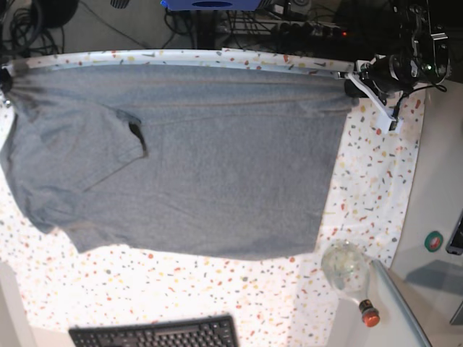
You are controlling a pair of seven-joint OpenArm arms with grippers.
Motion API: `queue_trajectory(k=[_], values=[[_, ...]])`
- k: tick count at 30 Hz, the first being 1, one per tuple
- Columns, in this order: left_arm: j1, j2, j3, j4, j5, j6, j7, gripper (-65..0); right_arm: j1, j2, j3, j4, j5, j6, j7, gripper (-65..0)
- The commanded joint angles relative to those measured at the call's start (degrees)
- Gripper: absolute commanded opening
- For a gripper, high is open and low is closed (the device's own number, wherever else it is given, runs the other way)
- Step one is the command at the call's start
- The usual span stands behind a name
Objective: Layout the t-shirt on the table in an organized manner, then fold the t-shirt properly
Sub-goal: 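Lift the shirt with both grippers and swing it over the table, then lay the shirt flat and release it from both grippers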
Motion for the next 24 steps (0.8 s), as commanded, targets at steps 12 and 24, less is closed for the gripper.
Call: queue_trajectory(k=[12, 24], values=[[2.19, -1.01, -0.56, 1.17, 0.4, 0.72, -3.4, -58.9, -2.31, -0.96, 0.63, 4.31, -0.4, -0.44, 1.57, -35.6], [3.34, -0.83, -9.09, 7.06, 0.04, 0.63, -3.4, -8.2, -4.6, -5.18, 8.28, 17.5, -0.4, -4.57, -2.65, -29.4]])
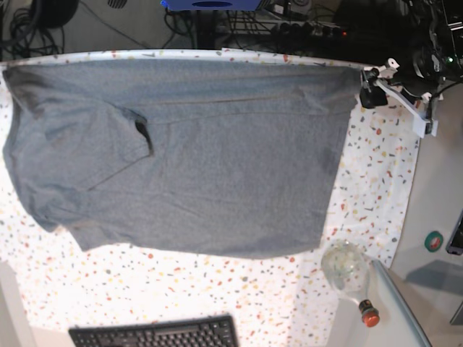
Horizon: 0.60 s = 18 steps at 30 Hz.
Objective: Layout the t-shirt on the table in an organized manner, then fold the t-shirt properly
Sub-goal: 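Lay the shirt flat and release it from both grippers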
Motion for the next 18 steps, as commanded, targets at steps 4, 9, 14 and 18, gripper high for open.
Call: queue_trajectory(k=[4, 9, 14, 18], values=[[-3.04, -0.29, 3.5, 1.01, -0.85, -0.77, -0.58, -31.1, 3.99, 1.95, -3.45, 0.91, 0.34, 4.09, 2.3, -34.8], [-7.88, 2.35, 10.53, -4.35, -0.5, -0.59, -0.84, -65.0, 12.69, 4.86, -10.49, -7.35, 0.34, 10.77, 1.86, -65.0], [-8.84, 3.67, 10.89, -6.99, -0.5, -0.68, -2.25, -65.0, 17.79, 5.65, -11.81, -18.25, 0.26, 9.45, 1.86, -65.0], [-8.67, 3.67, 10.97, -9.81, -0.5, -0.68, -4.36, -65.0, 19.64, 6.26, -14.0, -24.67, -2.73, 9.36, 4.15, -65.0]])
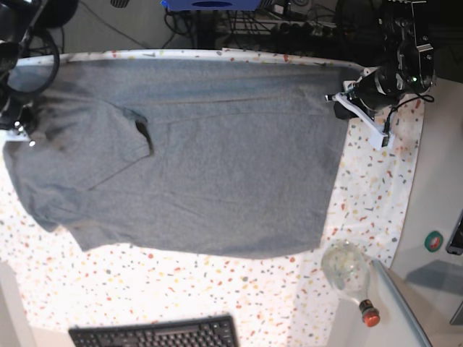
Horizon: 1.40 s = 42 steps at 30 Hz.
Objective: Layout the t-shirt on the table in an organized manner, then fold the t-shirt properly
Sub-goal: 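Lay the shirt flat and release it from both grippers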
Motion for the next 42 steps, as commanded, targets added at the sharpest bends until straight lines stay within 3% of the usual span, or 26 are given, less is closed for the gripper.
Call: queue_trajectory(k=[1, 5, 16, 19, 23, 26, 29, 31, 32, 34, 35, 37, 39, 42], values=[[-0.03, -0.88, -0.17, 0.58, -0.57, -0.24, -0.75, -65.0, 0.67, 1.52, 0.44, 0.11, -1.37, 0.29, 2.49, -65.0], [0.14, -1.14, -0.52, 0.14, -0.57, -0.24, -0.75, -65.0, 0.76, 1.52, 0.53, -0.51, -6.99, 0.29, 4.43, -65.0], [0.14, -1.14, -1.14, 4.97, -0.57, -0.24, -0.49, -65.0, 0.84, 3.36, 7.92, -0.95, -9.45, 0.2, 4.51, -65.0], [1.55, -1.14, -5.54, 8.31, -0.92, -0.33, -0.49, -65.0, 0.49, 3.36, 9.24, 0.99, -9.72, 0.64, 4.25, -65.0], [1.73, -1.67, -13.1, 9.1, -0.65, -0.5, 1.97, -65.0, -2.67, 0.29, 8.88, 9.25, -9.63, 0.64, 4.25, -65.0], [1.73, -3.6, -12.83, 8.93, -0.74, -3.58, 3.29, -65.0, -3.02, -1.65, 8.88, 11.89, -9.89, 0.64, 4.25, -65.0], [1.9, -3.52, -12.92, 5.85, -0.92, -6.22, 3.29, -37.8, -3.02, -2.35, 8.62, 11.8, -9.89, 0.64, 4.25, -65.0], [1.81, -3.43, -12.92, 4.09, -1.18, -7.01, 3.38, -27.2, -3.02, -2.61, 6.42, 11.71, -9.89, 0.64, 4.25, -65.0], [2.08, -3.34, -12.92, 3.83, -1.27, -8.33, 3.47, -25.3, -3.11, -2.61, 5.19, 11.71, -9.89, 0.64, 4.25, -65.0], [3.31, -2.46, -13.62, 3.39, -3.03, -11.49, 3.82, -27.8, -3.2, -2.61, 3.96, 11.71, -9.89, 0.64, 4.25, -65.0], [4.45, -2.46, -14.94, 2.95, -4.26, -12.72, 4.35, -32.1, -3.2, -2.61, 3.61, 11.63, -9.89, 0.64, 4.25, -65.0], [5.51, -2.28, -18.46, 1.63, -7.25, -13.6, 6.11, -46.4, -3.2, -2.61, 3.61, 11.54, -9.89, 0.64, 4.25, -65.0], [5.68, -2.28, -23.03, -1.27, -9.8, -13.69, 7.6, -65.0, -3.2, -2.7, 3.61, 11.54, -9.89, 0.64, 4.25, -65.0], [5.59, -2.81, -26.99, -5.23, -9.36, -13.69, 7.25, -65.0, -3.2, -2.7, 3.61, 11.45, -9.89, 0.64, 4.25, -65.0]])
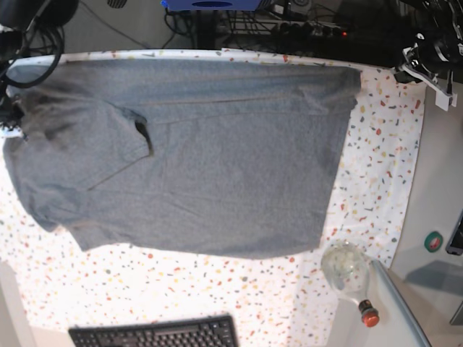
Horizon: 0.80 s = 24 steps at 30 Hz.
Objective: Layout the t-shirt on the table in an organized manner, then fold the t-shirt properly
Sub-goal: 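Lay the shirt flat and release it from both grippers, then move the right gripper onto the shirt body and grasp the fabric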
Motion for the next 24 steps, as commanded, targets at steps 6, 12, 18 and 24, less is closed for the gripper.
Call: queue_trajectory(k=[6, 12, 18, 24], values=[[-0.88, -2.3, 1.06, -0.71, 0.51, -0.71, -0.66, -65.0, 0.52, 0.64, 0.18, 0.81, 0.31, 0.16, 1.04, -65.0], [-4.92, -2.12, 10.21, -4.58, 0.6, -0.71, -0.84, -65.0, 0.52, 0.55, 0.18, 0.81, 0.31, 0.16, 1.04, -65.0], [-9.32, -2.12, 14.07, -5.37, 0.6, -0.71, -0.93, -65.0, 0.43, 0.55, 0.53, 0.81, 0.31, 0.16, 1.04, -65.0], [-14.15, -2.12, 14.6, -5.63, 0.69, -0.71, -0.93, -65.0, 0.43, 0.55, 0.53, 0.72, 0.31, 0.16, 1.04, -65.0]])
